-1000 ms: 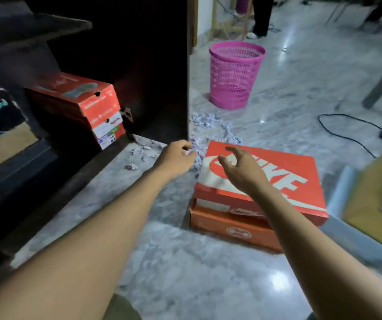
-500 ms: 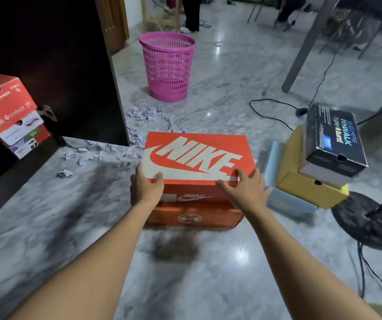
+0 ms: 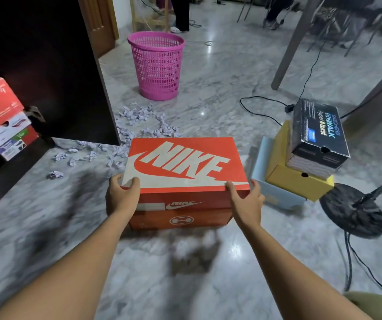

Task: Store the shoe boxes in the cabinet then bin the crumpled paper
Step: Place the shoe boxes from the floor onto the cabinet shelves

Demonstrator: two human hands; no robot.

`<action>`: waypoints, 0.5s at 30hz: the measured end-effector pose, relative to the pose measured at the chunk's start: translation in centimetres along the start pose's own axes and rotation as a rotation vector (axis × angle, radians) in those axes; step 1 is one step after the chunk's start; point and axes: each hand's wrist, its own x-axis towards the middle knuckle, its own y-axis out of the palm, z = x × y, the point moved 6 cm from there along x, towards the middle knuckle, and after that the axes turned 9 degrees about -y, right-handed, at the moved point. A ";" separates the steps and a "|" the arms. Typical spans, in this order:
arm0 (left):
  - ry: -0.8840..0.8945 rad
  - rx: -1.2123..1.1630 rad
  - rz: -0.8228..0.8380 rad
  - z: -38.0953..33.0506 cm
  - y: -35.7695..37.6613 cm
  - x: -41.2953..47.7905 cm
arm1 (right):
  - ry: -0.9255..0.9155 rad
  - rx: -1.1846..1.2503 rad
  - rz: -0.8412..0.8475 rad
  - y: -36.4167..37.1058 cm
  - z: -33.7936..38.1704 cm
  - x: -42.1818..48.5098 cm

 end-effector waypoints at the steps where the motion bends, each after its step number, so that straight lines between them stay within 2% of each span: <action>1: -0.018 -0.020 0.027 0.1 0.0 0.0 | 0.005 0.087 0.032 0.3 -0.4 -0.1; 3: -0.028 -0.037 0.095 0.4 0.3 0.2 | -0.010 0.199 0.079 0.8 -0.6 -0.2; 6: -0.024 -0.047 0.153 0.7 0.3 0.5 | -0.034 0.242 0.112 1.0 -0.3 -0.1; 15: 0.044 -0.040 0.170 -0.8 -2.2 1.1 | -0.182 0.294 0.149 1.1 2.2 1.2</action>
